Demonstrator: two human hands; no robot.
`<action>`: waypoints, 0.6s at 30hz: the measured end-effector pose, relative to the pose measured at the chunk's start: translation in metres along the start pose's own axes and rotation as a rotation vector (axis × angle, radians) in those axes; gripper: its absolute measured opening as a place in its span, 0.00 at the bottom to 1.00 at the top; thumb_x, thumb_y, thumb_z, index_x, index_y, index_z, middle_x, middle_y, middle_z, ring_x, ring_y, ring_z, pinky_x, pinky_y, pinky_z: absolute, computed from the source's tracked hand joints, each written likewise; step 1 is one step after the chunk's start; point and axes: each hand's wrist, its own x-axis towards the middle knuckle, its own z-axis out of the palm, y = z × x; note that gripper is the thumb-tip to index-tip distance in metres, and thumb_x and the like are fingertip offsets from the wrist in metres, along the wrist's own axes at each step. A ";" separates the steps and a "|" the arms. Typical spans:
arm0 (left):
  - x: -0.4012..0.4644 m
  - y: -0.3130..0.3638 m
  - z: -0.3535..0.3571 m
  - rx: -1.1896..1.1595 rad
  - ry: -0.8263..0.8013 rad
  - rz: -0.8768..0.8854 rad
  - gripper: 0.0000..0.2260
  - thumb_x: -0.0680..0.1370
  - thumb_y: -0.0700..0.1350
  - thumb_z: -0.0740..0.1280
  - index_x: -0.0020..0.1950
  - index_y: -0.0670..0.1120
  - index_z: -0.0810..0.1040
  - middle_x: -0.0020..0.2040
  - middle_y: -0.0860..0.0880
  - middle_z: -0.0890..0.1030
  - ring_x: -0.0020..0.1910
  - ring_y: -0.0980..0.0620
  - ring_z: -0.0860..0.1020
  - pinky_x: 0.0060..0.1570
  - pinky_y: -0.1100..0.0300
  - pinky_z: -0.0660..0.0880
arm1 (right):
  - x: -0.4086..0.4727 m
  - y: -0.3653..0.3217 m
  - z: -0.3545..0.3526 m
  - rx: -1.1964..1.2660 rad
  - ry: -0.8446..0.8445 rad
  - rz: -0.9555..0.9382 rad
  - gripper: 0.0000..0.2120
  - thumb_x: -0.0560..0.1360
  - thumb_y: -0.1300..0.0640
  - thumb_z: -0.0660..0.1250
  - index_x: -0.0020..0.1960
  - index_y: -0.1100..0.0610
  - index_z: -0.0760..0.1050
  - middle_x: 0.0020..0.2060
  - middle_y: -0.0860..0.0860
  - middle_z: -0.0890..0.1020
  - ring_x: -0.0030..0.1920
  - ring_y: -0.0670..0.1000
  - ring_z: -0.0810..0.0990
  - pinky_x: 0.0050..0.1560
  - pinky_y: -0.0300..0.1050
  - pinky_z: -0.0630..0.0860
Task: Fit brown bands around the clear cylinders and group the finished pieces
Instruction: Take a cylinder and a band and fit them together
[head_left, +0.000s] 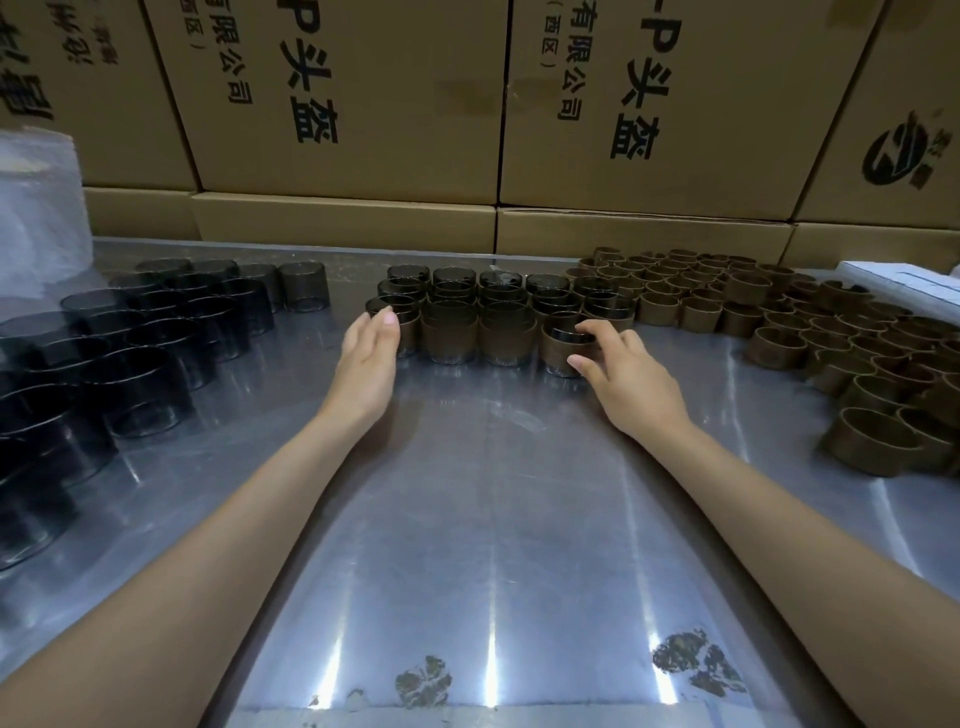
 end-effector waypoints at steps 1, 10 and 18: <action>0.001 -0.001 0.001 0.010 -0.011 -0.001 0.23 0.83 0.58 0.44 0.77 0.53 0.60 0.79 0.53 0.52 0.77 0.54 0.51 0.73 0.55 0.48 | 0.002 0.001 0.001 -0.007 0.001 0.005 0.20 0.81 0.45 0.56 0.72 0.46 0.61 0.61 0.54 0.72 0.56 0.55 0.76 0.42 0.45 0.69; 0.004 -0.005 0.004 -0.011 -0.018 -0.029 0.28 0.81 0.63 0.44 0.76 0.52 0.61 0.78 0.54 0.58 0.76 0.52 0.56 0.75 0.45 0.53 | 0.010 0.004 0.009 -0.111 0.021 0.007 0.22 0.81 0.42 0.54 0.73 0.45 0.58 0.64 0.55 0.74 0.58 0.58 0.77 0.41 0.45 0.69; 0.007 -0.008 0.005 -0.027 -0.005 -0.046 0.29 0.80 0.65 0.43 0.76 0.53 0.59 0.77 0.55 0.59 0.76 0.52 0.57 0.74 0.45 0.53 | 0.014 0.001 0.011 -0.159 0.034 0.034 0.24 0.81 0.41 0.54 0.74 0.45 0.56 0.65 0.55 0.74 0.58 0.58 0.77 0.40 0.44 0.67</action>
